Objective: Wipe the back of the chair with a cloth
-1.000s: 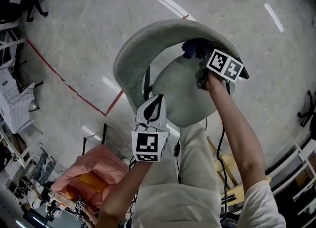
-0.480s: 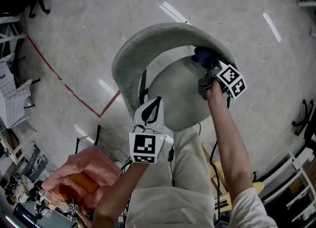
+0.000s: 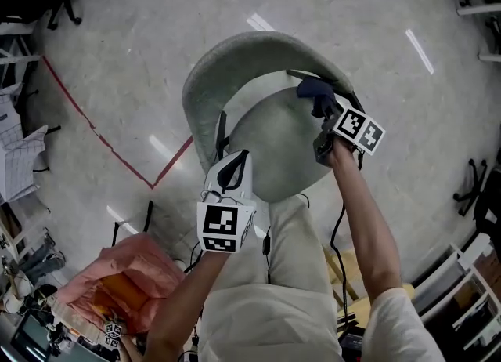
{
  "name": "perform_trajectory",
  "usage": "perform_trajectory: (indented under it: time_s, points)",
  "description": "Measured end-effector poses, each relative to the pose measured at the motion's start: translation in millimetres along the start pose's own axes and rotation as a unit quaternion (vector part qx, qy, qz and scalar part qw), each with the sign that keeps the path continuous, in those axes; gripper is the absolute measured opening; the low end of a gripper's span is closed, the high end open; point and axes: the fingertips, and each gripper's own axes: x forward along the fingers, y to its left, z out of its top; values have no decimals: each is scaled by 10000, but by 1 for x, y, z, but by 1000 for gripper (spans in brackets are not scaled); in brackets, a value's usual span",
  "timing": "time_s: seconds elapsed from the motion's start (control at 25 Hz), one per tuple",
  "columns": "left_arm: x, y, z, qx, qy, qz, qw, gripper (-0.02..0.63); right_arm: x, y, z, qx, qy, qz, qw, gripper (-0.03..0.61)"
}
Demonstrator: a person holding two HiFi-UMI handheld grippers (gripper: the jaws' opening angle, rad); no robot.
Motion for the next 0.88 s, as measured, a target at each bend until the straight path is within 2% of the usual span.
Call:
perform_trajectory:
  time_s: [0.12,0.28,0.48,0.68,0.88]
  points:
    - [-24,-14,15,-91,-41,-210,9997,2,-35,28,5,-762,98,162,9969,74]
    - [-62,-32,45,-97,-281,-383,9988,2,-84,75,8,-1760,140,519,9829,75]
    - [-107,-47,89,16,-789,-424,9960,2,-142,149,11,-2305,43,1166,9661,75]
    - [-153,-73,115,105,-1058,-422,9934,2,-212,215,2,-2519,-84,1774,9513,75]
    - [-189,-91,131,-205,-1082,-324,9934,2,-280,256,1,-2869,-126,2107,9344,75]
